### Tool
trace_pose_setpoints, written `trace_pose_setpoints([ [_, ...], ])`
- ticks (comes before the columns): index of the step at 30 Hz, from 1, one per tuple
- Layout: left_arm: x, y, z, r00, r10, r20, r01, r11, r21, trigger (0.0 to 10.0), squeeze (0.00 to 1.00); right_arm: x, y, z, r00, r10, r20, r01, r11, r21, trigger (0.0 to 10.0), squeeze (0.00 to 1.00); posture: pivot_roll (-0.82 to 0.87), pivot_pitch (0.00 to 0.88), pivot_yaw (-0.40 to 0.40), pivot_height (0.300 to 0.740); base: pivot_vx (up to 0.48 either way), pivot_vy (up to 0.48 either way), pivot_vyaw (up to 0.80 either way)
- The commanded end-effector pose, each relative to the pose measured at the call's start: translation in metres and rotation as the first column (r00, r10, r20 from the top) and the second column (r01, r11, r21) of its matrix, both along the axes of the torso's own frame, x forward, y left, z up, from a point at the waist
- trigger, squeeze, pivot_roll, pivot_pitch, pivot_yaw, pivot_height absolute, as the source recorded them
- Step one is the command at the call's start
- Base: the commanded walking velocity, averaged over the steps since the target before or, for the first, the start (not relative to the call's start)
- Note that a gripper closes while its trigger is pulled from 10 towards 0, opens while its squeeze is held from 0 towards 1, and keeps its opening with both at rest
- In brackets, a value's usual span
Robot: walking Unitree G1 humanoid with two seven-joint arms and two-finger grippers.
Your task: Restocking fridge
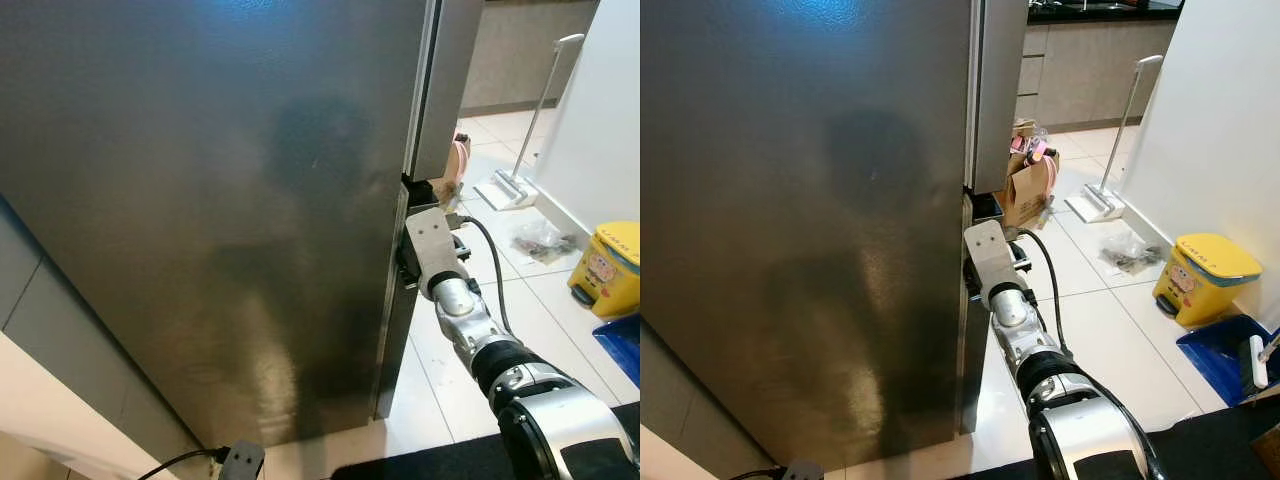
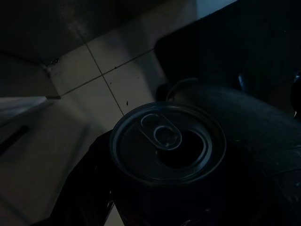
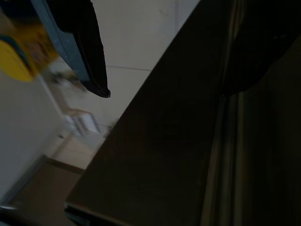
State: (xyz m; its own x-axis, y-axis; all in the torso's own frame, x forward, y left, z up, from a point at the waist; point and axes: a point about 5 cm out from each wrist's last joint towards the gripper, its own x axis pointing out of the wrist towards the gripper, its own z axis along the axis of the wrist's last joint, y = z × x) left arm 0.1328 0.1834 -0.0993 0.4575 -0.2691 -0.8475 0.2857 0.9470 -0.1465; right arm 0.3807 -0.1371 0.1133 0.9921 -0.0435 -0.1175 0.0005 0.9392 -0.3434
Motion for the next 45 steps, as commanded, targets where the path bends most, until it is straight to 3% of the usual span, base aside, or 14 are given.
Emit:
trace_pose_setpoints([
  [1,-0.008,-0.005,-0.003,0.999,-0.005,-0.033,0.004,1.000,-0.017,10.0,0.00,-0.003,-0.033,-0.005,0.987,-0.159,-0.029,0.160,0.987,0.004,10.0,0.00,0.02,0.000,-0.001,0.740,0.000,0.000,0.00],
  [14,-0.008,-0.004,-0.003,0.999,-0.010,-0.034,0.010,1.000,-0.013,10.0,0.00,-0.008,-0.039,-0.015,0.981,-0.183,-0.063,0.183,0.983,-0.008,10.0,0.00,0.02,0.000,0.003,0.740,0.000,0.000,0.00],
  [20,-0.008,-0.004,-0.003,0.999,-0.009,-0.032,0.009,1.000,-0.013,10.0,0.00,-0.017,-0.039,-0.032,0.979,-0.165,-0.122,0.162,0.986,-0.030,10.0,0.00,0.02,0.000,0.002,0.740,0.000,0.000,0.00],
  [25,-0.007,-0.005,-0.003,1.000,-0.010,-0.030,0.009,1.000,-0.011,10.0,0.00,-0.055,-0.045,-0.086,0.940,-0.141,-0.311,0.117,0.989,-0.092,10.0,0.00,0.02,0.000,0.001,0.740,0.000,0.000,0.00],
  [27,-0.006,-0.005,-0.003,1.000,-0.010,-0.030,0.009,1.000,-0.011,10.0,0.00,-0.061,-0.047,-0.093,0.931,-0.138,-0.338,0.108,0.988,-0.106,10.0,0.00,0.02,0.000,0.001,0.740,0.000,0.000,0.00],
  [28,-0.006,-0.005,-0.003,1.000,-0.008,-0.027,0.008,1.000,-0.010,10.0,0.00,-0.079,-0.052,-0.112,0.903,-0.136,-0.408,0.098,0.989,-0.113,10.0,0.00,0.03,0.000,0.000,0.740,0.000,0.000,0.00],
  [29,-0.006,-0.005,-0.003,1.000,-0.008,-0.027,0.008,1.000,-0.010,10.0,0.00,-0.079,-0.052,-0.112,0.903,-0.136,-0.408,0.098,0.989,-0.113,10.0,0.00,0.03,0.000,0.000,0.740,0.000,0.000,0.00],
  [30,-0.005,-0.005,-0.002,1.000,-0.007,-0.025,0.006,1.000,-0.009,10.0,0.00,-0.097,-0.057,-0.129,0.868,-0.128,-0.479,0.078,0.989,-0.124,10.0,0.00,0.03,0.000,0.000,0.740,0.000,0.000,0.00],
  [33,-0.004,-0.005,-0.002,1.000,-0.006,-0.024,0.005,1.000,-0.007,10.0,0.00,-0.108,-0.059,-0.138,0.847,-0.128,-0.517,0.074,0.990,-0.124,10.0,0.00,0.03,0.000,0.002,0.740,0.000,0.000,0.00],
  [37,-0.003,-0.004,-0.002,1.000,-0.004,-0.022,0.004,1.000,-0.002,10.0,0.00,-0.179,-0.074,-0.185,0.680,-0.131,-0.722,0.043,0.989,-0.139,10.0,0.00,0.02,0.000,0.004,0.740,0.000,0.000,0.00],
  [38,-0.003,-0.004,-0.002,1.000,-0.004,-0.022,0.004,1.000,-0.002,10.0,0.00,-0.179,-0.074,-0.185,0.680,-0.131,-0.722,0.043,0.989,-0.139,10.0,0.00,0.02,0.000,0.004,0.740,0.000,0.000,0.00],
  [40,-0.002,-0.004,-0.002,1.000,-0.004,-0.022,0.004,1.000,-0.001,10.0,0.00,-0.212,-0.080,-0.200,0.595,-0.135,-0.792,0.030,0.989,-0.146,10.0,0.00,0.03,0.000,0.005,0.740,0.000,0.000,0.00],
  [41,-0.002,-0.004,-0.002,1.000,-0.004,-0.022,0.004,1.000,-0.001,10.0,0.00,-0.212,-0.080,-0.200,0.595,-0.135,-0.792,0.030,0.989,-0.146,10.0,0.00,0.03,0.000,0.005,0.740,0.000,0.000,0.00],
  [45,-0.001,-0.004,-0.001,1.000,-0.007,-0.018,0.007,1.000,0.004,10.0,0.00,-0.267,-0.088,-0.219,0.440,-0.122,-0.890,0.007,0.991,-0.132,10.0,0.00,0.04,0.000,0.004,0.740,0.000,0.000,0.00],
])
